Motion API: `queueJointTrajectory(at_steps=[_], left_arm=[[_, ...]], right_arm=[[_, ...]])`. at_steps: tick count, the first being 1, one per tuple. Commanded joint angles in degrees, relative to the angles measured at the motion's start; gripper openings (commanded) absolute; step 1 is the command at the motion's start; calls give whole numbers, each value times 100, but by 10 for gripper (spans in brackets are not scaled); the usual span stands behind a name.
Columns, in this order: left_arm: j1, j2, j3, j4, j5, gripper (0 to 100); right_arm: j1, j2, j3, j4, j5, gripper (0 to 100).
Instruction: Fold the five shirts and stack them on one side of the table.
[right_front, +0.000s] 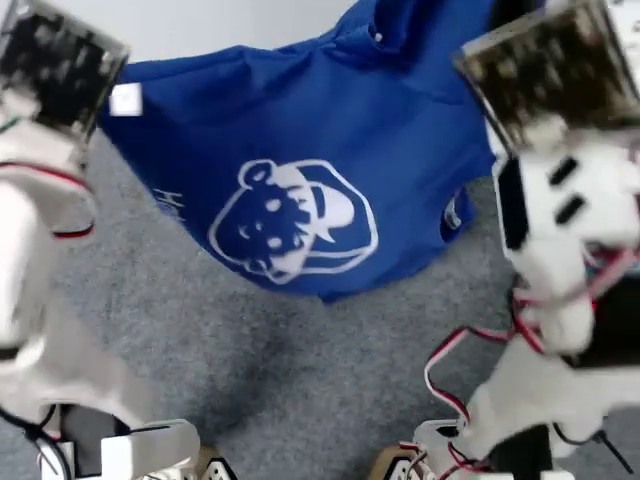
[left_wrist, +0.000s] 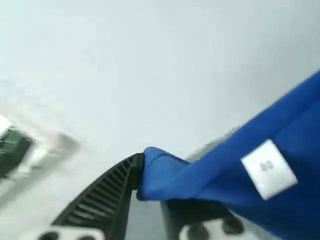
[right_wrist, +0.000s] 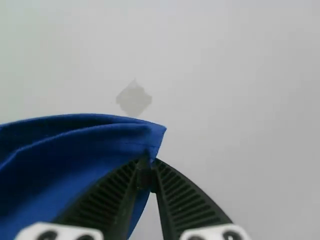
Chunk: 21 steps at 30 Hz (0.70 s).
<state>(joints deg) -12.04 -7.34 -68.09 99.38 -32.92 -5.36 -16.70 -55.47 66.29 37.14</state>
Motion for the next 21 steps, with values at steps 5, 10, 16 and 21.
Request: queueJointTrajectory(at_steps=[5, 10, 16, 21], left_arm=[[-123, -176, -1270, 97, -782, 6], [-132, -176, -1807, 97, -1064, 6], [-132, -185, -2492, 105, -1284, 6], [-404, -580, -2492, 114, -1266, 5]], right_arm=[[655, -567, -334, -382, -62, 9], [708, -884, -334, -444, -62, 9], [716, -1341, -308, -198, 316, 9], [716, -1684, -308, 233, 730, 9]])
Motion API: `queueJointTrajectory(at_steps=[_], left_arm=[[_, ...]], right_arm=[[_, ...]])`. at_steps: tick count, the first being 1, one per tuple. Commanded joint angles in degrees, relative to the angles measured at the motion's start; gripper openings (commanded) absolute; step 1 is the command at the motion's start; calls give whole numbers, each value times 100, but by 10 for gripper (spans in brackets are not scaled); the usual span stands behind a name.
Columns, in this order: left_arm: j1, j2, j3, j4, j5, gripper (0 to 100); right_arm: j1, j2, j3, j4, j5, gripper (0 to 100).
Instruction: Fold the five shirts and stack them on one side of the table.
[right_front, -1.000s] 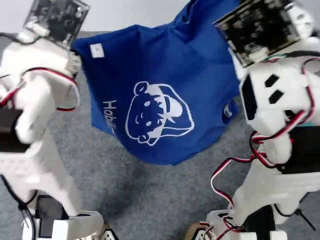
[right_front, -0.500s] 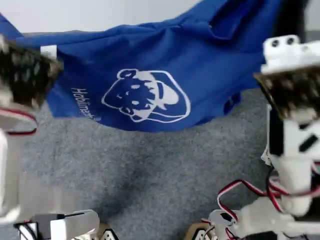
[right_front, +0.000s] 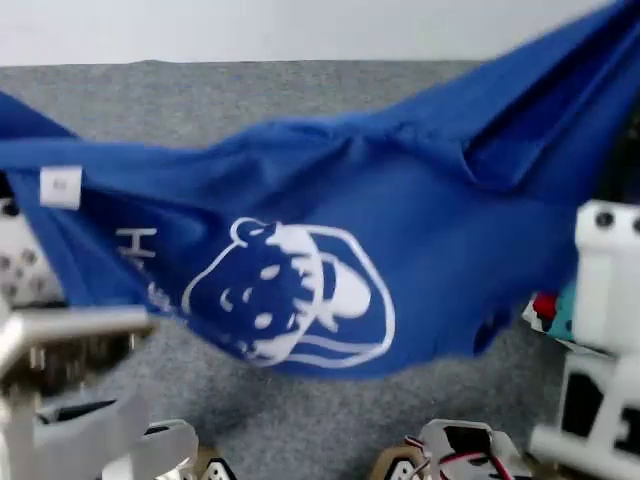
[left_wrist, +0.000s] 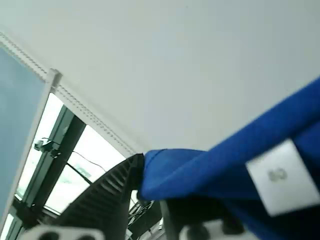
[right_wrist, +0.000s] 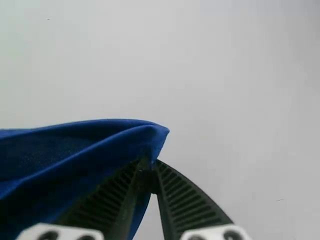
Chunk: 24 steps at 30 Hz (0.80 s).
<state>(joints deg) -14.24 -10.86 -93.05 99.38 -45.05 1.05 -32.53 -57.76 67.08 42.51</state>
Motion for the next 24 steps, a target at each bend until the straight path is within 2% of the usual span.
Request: queueJointTrajectory(at_steps=[1, 8, 18, 20, 24], left_arm=[[-264, -360, 154, 123, -53, 5], [-791, -1855, 2149, 123, -105, 5], [-791, -4167, 7213, 18, -1240, 5], [-800, -4378, 8145, -360, -1292, 5], [-809, -4580, 9675, -1705, -1284, 5]], right_arm=[[75, -171, -79, 242, 220, 9], [66, -523, -70, 813, 343, 9], [31, -154, -62, 1763, 299, 9], [31, 136, -62, 1974, 299, 9], [-233, 875, -62, 2413, 299, 9]])
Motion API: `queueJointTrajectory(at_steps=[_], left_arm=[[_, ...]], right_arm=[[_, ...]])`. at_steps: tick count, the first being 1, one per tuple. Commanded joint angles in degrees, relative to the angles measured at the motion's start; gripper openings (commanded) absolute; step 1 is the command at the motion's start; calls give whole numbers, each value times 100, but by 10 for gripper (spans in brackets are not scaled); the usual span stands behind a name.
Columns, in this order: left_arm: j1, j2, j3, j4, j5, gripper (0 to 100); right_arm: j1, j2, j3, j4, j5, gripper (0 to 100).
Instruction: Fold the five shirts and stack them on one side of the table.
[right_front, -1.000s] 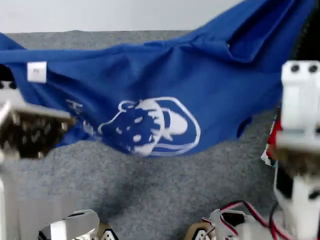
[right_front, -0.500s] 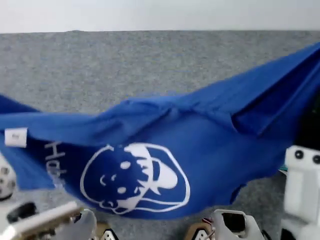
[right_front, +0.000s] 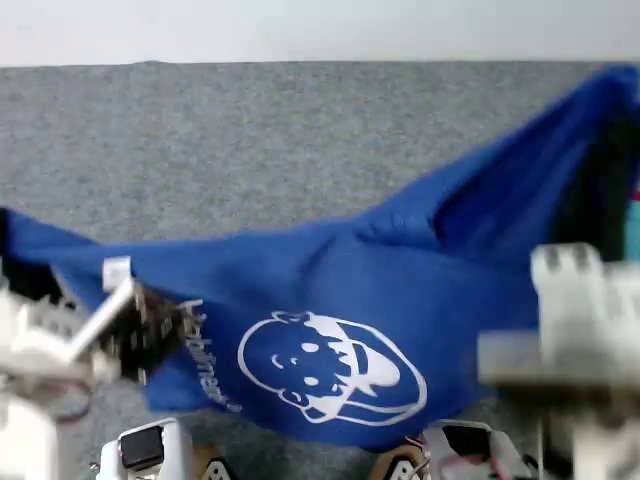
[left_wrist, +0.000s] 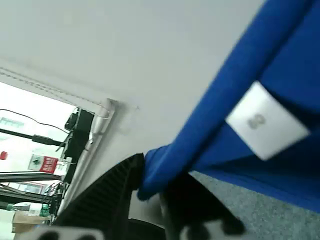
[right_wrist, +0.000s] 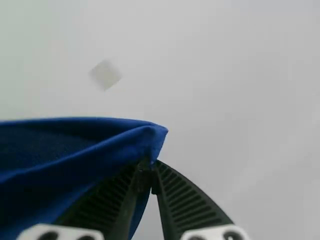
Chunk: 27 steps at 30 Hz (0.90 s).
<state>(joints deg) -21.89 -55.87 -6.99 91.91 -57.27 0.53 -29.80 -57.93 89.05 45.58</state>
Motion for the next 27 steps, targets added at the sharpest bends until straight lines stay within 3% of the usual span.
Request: queueJointTrajectory(at_steps=[1, 5, 10, 14, 19, 27], left_arm=[[-44, -79, 1385, -1292, -53, 5], [-9, -70, 2721, -2945, -18, 5], [88, -62, 4497, -5319, 589, 5], [334, -44, 5411, -6567, 589, 5], [466, 686, 5349, -7174, 598, 5], [563, 2884, 3741, -7174, 607, 5]], right_arm=[[-242, 778, -44, 268, -9, 9], [-479, 1569, -44, 171, -18, 9], [-505, 2624, -53, -400, -273, 9], [-514, 3336, -53, -1112, -299, 9], [-541, 3952, -62, -1991, -299, 9], [-505, 4848, -62, -3433, -299, 9]])
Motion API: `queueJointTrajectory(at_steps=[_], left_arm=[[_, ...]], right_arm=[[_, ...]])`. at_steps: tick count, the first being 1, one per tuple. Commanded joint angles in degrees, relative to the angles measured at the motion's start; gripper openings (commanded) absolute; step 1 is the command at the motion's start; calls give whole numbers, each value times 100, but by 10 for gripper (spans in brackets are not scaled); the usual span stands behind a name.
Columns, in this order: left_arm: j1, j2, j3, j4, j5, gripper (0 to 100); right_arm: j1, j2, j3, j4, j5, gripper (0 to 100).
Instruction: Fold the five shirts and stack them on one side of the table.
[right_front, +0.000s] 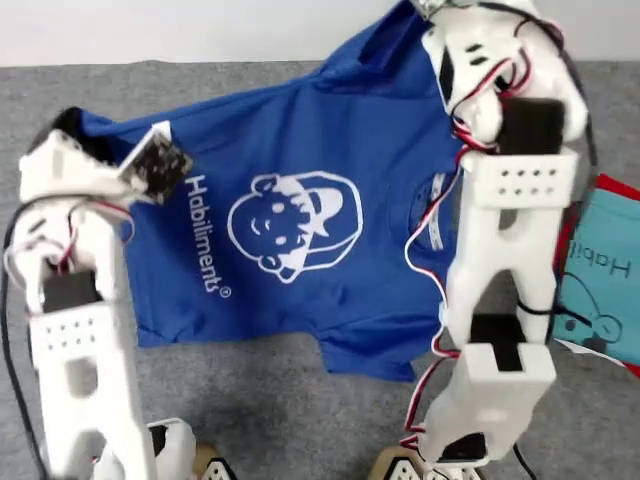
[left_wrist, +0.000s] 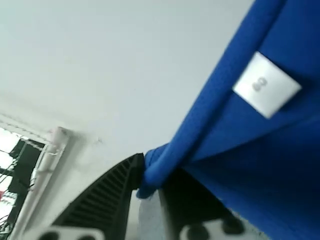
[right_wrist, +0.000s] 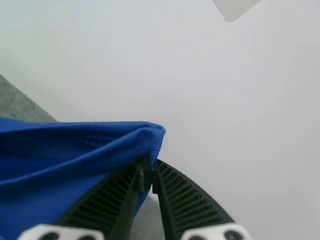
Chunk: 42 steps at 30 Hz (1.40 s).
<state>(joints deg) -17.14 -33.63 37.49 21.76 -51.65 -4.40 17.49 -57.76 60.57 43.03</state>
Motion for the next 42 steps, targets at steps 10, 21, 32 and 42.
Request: queueJointTrajectory(at_steps=[10, 21, 32, 42], left_arm=[[369, 3138, -2914, -149, 44, 5], [422, 3824, -4031, 809, 26, 5], [466, 3552, -4154, 4308, 35, 5], [299, 3569, -4127, 5793, 18, 5]], right_arm=[[-48, 1393, -105, -2475, 0, 9], [-136, 1692, -105, -2607, 0, 9], [-13, 875, -114, 593, -26, 9], [119, 286, -114, 3354, 0, 9]])
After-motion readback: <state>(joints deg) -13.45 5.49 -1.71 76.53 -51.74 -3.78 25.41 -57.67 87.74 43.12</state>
